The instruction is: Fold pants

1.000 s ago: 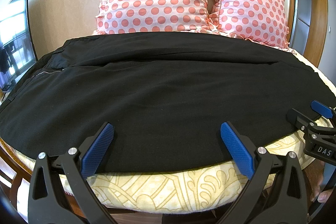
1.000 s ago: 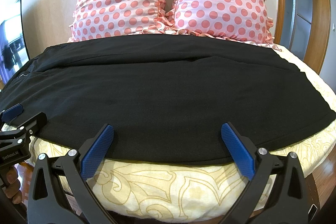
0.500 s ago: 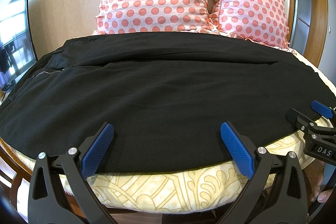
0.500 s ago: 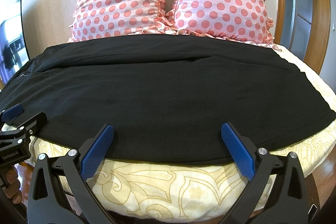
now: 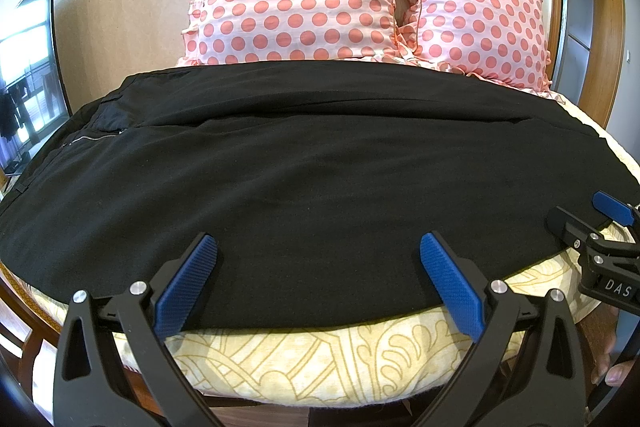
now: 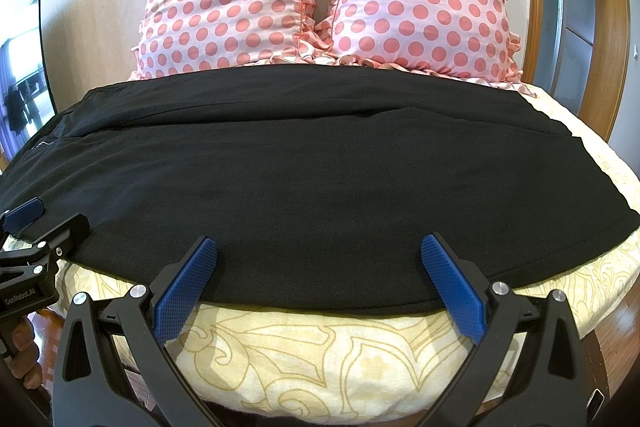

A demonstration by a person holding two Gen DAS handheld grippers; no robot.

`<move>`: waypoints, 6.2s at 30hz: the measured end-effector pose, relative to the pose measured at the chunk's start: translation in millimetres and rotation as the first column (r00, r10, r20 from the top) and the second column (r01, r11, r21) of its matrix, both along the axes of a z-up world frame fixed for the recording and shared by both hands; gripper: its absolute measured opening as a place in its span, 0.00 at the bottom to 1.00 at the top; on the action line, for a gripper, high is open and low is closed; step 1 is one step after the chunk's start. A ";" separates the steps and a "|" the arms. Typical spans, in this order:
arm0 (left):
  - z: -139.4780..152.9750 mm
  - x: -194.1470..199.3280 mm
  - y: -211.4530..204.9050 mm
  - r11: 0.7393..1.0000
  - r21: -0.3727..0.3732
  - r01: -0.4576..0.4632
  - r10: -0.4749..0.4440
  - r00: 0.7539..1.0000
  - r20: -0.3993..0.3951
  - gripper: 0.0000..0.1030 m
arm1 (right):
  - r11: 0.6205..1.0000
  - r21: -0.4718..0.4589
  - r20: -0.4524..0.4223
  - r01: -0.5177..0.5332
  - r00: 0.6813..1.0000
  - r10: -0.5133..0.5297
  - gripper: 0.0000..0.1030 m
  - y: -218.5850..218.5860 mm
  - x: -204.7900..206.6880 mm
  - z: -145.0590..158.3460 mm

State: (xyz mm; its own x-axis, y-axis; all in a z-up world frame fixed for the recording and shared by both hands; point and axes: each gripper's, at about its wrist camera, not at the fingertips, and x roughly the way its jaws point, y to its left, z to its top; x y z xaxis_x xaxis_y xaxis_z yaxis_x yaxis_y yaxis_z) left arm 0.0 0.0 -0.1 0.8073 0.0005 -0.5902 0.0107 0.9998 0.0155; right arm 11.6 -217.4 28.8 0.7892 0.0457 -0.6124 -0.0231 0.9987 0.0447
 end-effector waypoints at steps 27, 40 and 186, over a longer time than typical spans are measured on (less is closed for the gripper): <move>0.0 0.0 0.0 1.000 0.000 0.000 0.000 1.000 0.000 0.98 | 1.000 0.000 0.000 -0.001 1.000 0.001 0.99 1.1 -0.9 -1.8; 9.2 2.8 8.8 1.000 -0.030 0.009 -0.010 0.999 -0.043 0.98 | 0.993 0.063 0.061 0.104 0.992 -0.108 0.99 -89.6 51.7 65.3; 24.5 -50.9 185.6 0.808 -0.463 -0.365 0.353 0.929 -0.116 0.05 | 0.477 0.680 -0.183 0.557 0.759 -0.625 0.03 -331.8 -54.8 -36.6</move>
State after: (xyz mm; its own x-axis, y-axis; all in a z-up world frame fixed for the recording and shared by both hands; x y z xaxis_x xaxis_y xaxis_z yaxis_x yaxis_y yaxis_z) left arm -50.9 185.5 24.4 0.7904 0.0063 -0.6126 -0.3559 0.8187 -0.4507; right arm -43.1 -549.2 -7.9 0.8312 -0.0934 -0.5480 0.5234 0.4633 0.7151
